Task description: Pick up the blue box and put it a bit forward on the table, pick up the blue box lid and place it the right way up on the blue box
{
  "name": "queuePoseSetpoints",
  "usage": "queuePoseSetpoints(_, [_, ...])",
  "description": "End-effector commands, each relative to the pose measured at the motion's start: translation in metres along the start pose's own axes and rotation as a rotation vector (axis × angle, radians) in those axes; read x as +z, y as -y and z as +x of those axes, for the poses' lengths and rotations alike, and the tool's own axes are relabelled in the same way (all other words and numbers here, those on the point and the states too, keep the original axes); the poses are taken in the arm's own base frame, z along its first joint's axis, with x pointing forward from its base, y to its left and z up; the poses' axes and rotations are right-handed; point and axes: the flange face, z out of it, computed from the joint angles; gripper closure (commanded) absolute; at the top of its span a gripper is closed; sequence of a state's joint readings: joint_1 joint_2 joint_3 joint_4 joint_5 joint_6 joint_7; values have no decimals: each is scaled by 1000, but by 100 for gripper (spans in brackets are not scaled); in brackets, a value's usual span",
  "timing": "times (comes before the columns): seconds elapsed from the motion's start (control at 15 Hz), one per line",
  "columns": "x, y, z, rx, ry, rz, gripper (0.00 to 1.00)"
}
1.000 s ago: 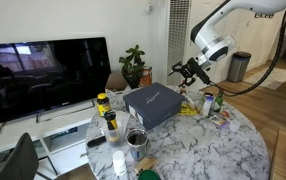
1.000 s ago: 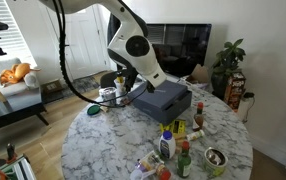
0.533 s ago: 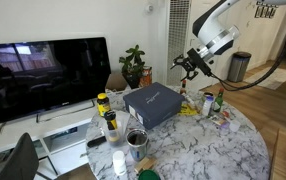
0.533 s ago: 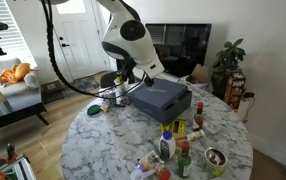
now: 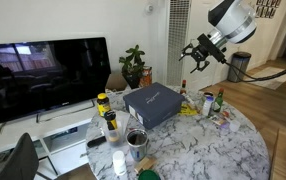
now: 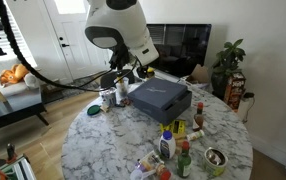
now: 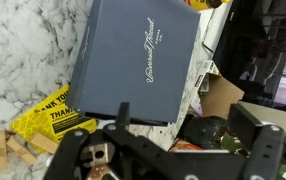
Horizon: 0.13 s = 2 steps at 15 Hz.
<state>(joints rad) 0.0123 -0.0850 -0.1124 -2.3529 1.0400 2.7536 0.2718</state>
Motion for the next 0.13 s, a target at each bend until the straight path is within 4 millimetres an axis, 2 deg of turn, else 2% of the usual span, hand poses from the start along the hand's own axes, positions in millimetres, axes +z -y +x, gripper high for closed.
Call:
queuePoseSetpoints(0.0, [-3, -1, -1, 0, 1, -1, 0])
queuePoseSetpoints(0.07, [-4, -2, -1, 0, 3, -2, 0])
